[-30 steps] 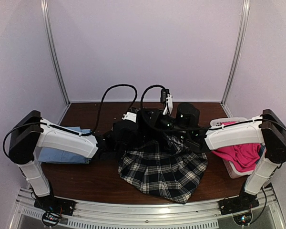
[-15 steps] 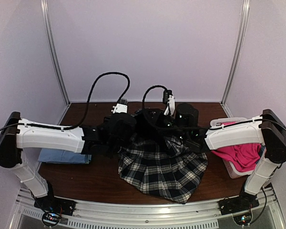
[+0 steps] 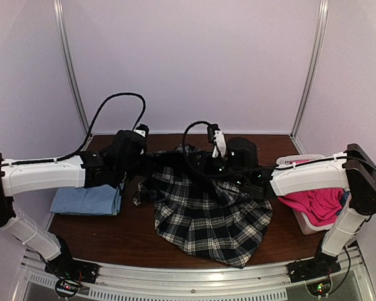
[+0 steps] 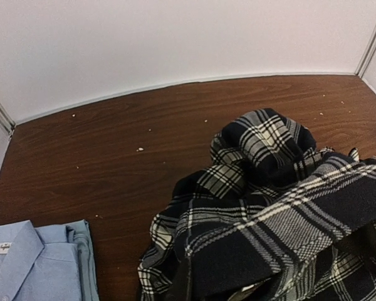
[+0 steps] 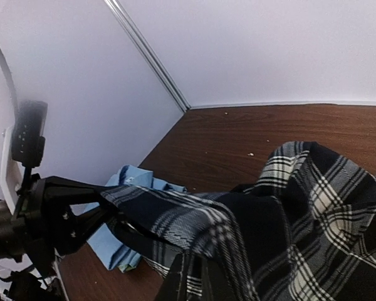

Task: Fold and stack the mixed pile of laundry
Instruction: Flatten out the crumpled skirt at the center of the board.

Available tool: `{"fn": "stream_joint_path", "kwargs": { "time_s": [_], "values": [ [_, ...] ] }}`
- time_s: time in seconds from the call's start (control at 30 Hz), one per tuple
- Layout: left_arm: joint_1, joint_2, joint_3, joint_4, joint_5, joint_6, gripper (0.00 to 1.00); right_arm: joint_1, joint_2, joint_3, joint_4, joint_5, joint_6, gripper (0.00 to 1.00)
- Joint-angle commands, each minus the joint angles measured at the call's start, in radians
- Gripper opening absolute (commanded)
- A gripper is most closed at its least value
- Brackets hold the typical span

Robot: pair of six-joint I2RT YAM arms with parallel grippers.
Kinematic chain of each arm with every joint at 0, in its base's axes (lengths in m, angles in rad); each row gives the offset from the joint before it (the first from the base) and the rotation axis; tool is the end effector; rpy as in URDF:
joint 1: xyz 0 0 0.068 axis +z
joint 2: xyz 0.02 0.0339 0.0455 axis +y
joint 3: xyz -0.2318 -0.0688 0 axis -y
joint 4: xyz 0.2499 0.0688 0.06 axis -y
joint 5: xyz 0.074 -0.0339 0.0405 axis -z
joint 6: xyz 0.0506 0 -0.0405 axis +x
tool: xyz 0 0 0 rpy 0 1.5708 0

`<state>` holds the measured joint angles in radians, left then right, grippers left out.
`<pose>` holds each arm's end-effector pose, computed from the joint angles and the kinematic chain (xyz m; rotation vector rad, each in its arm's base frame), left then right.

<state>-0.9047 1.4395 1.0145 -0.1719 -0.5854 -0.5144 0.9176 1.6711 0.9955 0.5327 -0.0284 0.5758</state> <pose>0.2309 -0.2486 0.2296 0.0763 2.0654 -0.2374 0.2414 0.3178 0.2169 -0.3369 1.8184 1.1075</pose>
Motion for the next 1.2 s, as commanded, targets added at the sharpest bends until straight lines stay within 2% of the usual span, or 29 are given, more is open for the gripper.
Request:
{"fn": "stream_joint_path", "kwargs": {
  "time_s": [0.0,0.1,0.17,0.23,0.37,0.6,0.67,0.73,0.87,1.07,1.17],
  "values": [
    [0.128,-0.029,0.027,-0.096,0.195,0.059,0.0,-0.064,-0.08,-0.003,-0.251,0.077,-0.154,0.21],
    [0.142,0.032,0.124,-0.2,0.237,0.09,0.0,-0.067,-0.174,-0.084,-0.291,0.008,-0.232,0.51],
    [0.164,0.074,0.191,-0.277,0.27,0.088,0.0,-0.067,-0.246,-0.116,-0.356,-0.034,-0.26,0.6],
    [0.189,0.104,0.247,-0.301,0.319,0.085,0.0,-0.055,-0.303,-0.152,-0.415,-0.011,-0.27,0.67],
    [0.228,0.15,0.3,-0.306,0.415,0.075,0.0,-0.019,-0.363,-0.228,-0.484,0.06,-0.244,0.73],
    [0.26,0.195,0.331,-0.309,0.474,0.064,0.0,0.17,-0.289,-0.238,-0.606,0.248,-0.16,0.67],
    [0.262,0.2,0.334,-0.308,0.481,0.063,0.0,0.217,-0.239,-0.229,-0.628,0.329,-0.133,0.74],
    [0.262,0.199,0.332,-0.309,0.481,0.063,0.0,0.242,-0.19,-0.218,-0.635,0.405,-0.113,0.9],
    [0.262,0.194,0.326,-0.31,0.477,0.063,0.0,0.246,-0.102,-0.192,-0.592,0.527,-0.087,1.0],
    [0.263,0.166,0.298,-0.315,0.421,0.059,0.0,0.238,0.092,-0.017,-0.738,0.789,-0.054,1.0],
    [0.269,0.149,0.295,-0.337,0.387,0.069,0.0,0.208,0.038,-0.011,-0.814,0.845,-0.001,0.93]
  ]
}}
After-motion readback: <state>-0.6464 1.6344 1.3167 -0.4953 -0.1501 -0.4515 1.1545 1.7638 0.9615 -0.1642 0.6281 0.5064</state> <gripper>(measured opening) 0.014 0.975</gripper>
